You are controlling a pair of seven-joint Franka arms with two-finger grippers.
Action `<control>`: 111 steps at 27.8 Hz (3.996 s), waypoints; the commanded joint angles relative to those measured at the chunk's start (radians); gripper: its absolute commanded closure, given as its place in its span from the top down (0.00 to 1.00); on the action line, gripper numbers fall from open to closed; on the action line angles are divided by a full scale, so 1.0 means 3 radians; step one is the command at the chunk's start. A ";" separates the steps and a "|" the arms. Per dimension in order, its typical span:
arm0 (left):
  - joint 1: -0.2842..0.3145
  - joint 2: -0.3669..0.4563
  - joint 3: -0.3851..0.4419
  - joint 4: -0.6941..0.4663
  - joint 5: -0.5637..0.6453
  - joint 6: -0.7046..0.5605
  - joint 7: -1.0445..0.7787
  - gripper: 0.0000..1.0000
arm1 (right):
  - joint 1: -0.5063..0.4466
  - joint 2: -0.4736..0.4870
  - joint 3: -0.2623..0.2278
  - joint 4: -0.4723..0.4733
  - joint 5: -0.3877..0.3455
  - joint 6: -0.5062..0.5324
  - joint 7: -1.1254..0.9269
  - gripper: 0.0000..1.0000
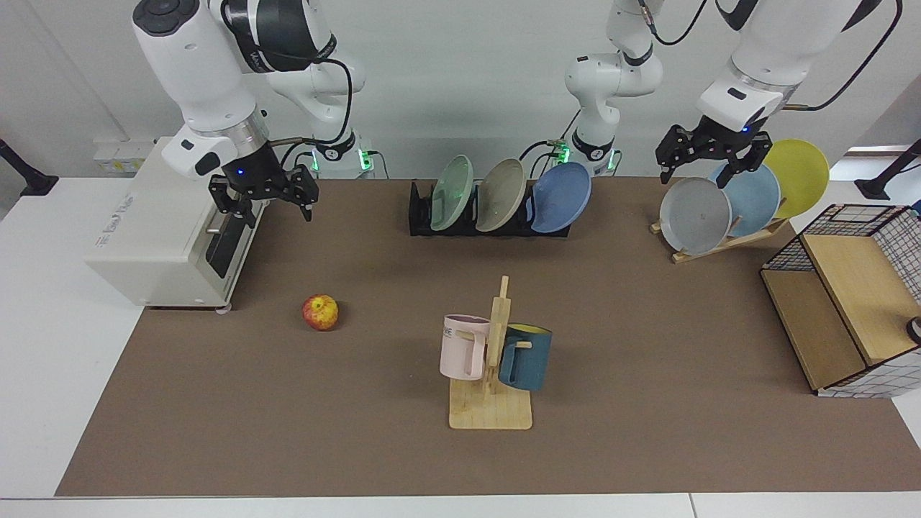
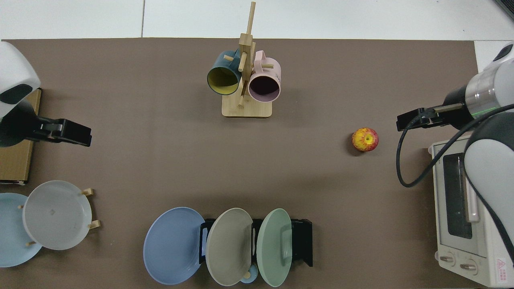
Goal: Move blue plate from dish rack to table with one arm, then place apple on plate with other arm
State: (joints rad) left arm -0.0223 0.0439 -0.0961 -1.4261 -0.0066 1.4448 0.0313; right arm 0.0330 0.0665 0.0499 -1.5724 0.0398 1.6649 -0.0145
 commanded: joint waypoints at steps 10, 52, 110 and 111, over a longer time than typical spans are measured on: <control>-0.0023 -0.0059 0.0055 -0.0002 -0.0044 -0.0020 0.0013 1.00 | -0.0013 -0.0089 -0.0018 -0.0092 -0.0235 0.0060 -0.0039 1.00; -0.0427 -0.1471 -0.0518 -0.3197 0.0303 0.1059 -0.1229 0.95 | -0.0212 0.0192 -0.0008 -0.1503 -0.0235 0.1486 0.0069 1.00; -0.0606 -0.1460 -0.0523 -0.3489 0.0227 0.1223 -0.1183 0.23 | 0.0038 0.0673 -0.0003 -0.1350 -0.0092 0.2090 0.0360 1.00; -0.0606 -0.1460 -0.0523 -0.3489 0.0206 0.1223 -0.1178 0.12 | 0.0038 0.0673 -0.0003 -0.1350 -0.0087 0.2095 0.0360 1.00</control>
State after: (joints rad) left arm -0.1819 -0.3648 -0.2645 -2.4412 0.0647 1.7938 -0.3236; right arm 0.0531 0.2506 0.0458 -1.9957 0.0153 2.2755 0.0938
